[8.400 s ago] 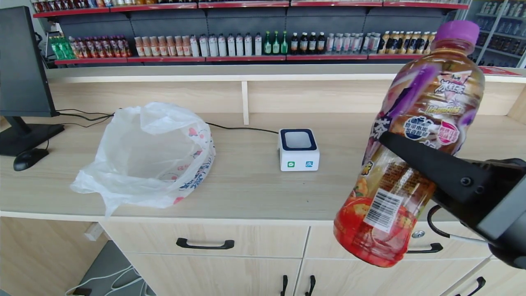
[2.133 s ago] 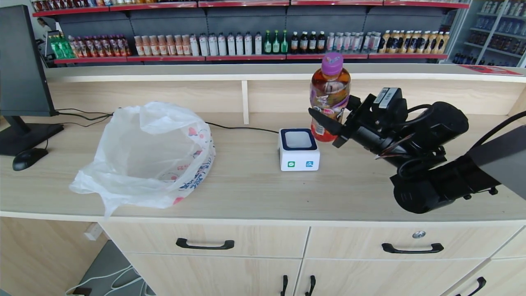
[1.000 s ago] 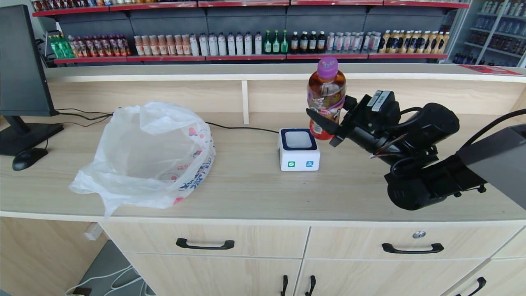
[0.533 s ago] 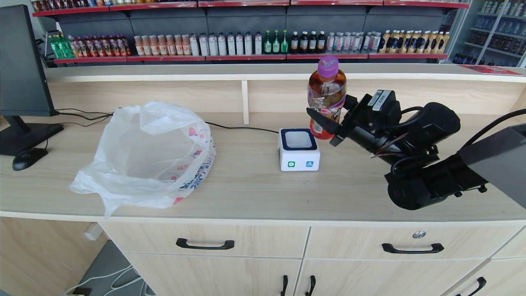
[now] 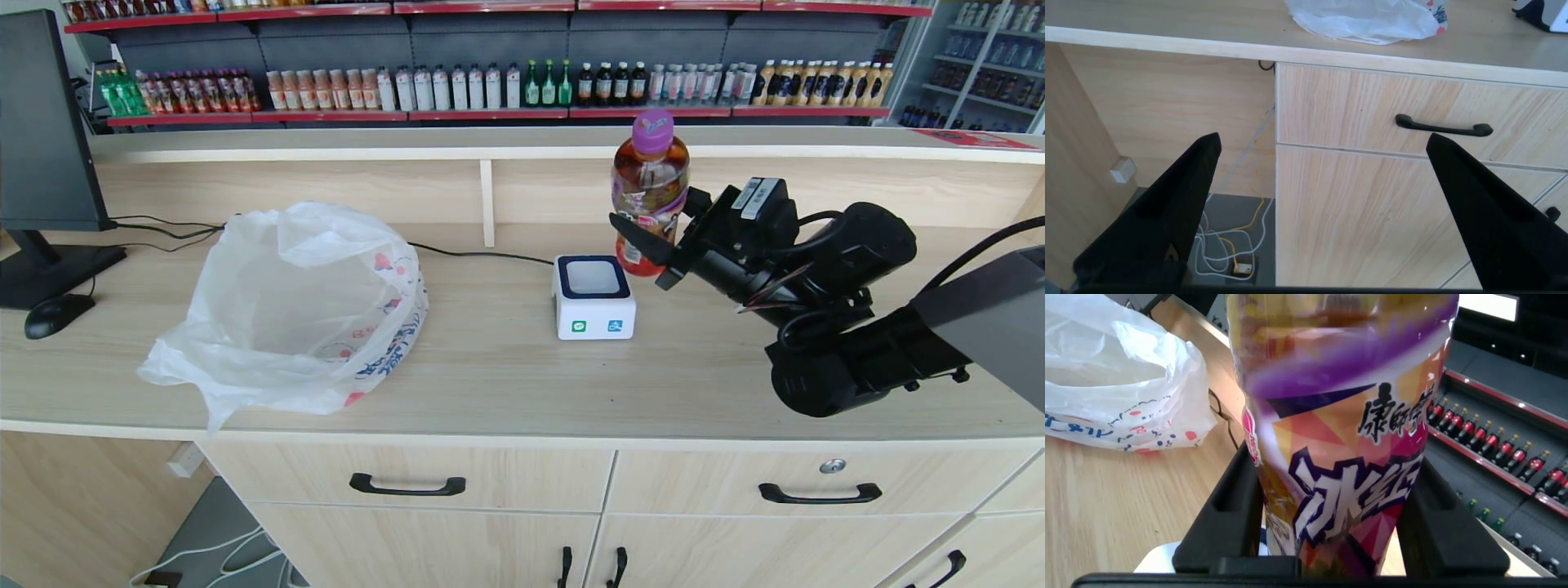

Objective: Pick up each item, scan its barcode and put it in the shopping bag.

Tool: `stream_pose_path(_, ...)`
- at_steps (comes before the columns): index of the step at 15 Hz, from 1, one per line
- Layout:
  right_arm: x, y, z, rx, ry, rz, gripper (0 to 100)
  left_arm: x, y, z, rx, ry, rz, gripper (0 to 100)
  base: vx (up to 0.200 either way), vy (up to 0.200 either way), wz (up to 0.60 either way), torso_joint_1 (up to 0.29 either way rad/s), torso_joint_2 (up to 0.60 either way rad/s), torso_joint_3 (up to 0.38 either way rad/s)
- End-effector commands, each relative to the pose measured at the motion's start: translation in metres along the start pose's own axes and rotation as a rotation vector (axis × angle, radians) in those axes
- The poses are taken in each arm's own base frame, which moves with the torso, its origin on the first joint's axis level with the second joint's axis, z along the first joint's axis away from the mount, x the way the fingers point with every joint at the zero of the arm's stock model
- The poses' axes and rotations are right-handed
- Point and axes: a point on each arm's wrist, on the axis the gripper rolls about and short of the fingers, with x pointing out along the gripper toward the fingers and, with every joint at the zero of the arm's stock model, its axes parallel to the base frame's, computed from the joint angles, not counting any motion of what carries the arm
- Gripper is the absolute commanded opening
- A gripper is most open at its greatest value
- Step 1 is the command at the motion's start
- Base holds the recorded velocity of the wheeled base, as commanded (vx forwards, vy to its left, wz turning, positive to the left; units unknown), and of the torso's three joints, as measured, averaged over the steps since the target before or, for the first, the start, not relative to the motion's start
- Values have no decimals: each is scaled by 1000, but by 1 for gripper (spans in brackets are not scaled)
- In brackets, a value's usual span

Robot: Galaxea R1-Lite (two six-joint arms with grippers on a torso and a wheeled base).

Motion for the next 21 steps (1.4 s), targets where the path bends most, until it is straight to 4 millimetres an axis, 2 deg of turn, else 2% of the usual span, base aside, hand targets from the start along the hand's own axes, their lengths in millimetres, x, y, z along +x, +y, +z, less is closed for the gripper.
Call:
stream_pose_path(1,0,-1,1,-3,-3,-1,0,0,0,0,0,1,2,100,0,0,0,0,0,0)
stream_pose_path(5,0,-1,1,-3,-3,-1,0,0,0,0,0,1,0,100,0,0,0,0,0,0)
stream_pose_path(9,0,-1,2,-2,-2,-2,0,0,0,0,0,2,2,100,0,0,600,-1,5,4)
stream_pose_path(17,0,-1,2,-2,-2,-2,0,0,0,0,0,1,0,100,0,0,0,0,0,0)
stream_pose_path(19,-3,-5,3,-28,1,-10,0,0,0,0,0,1,2,100,0,0,0,0,0,0)
stream_pose_path(21,-13,-20,4,-93,15,-31,0,0,0,0,0,1,0,100,0,0,0,0,0,0)
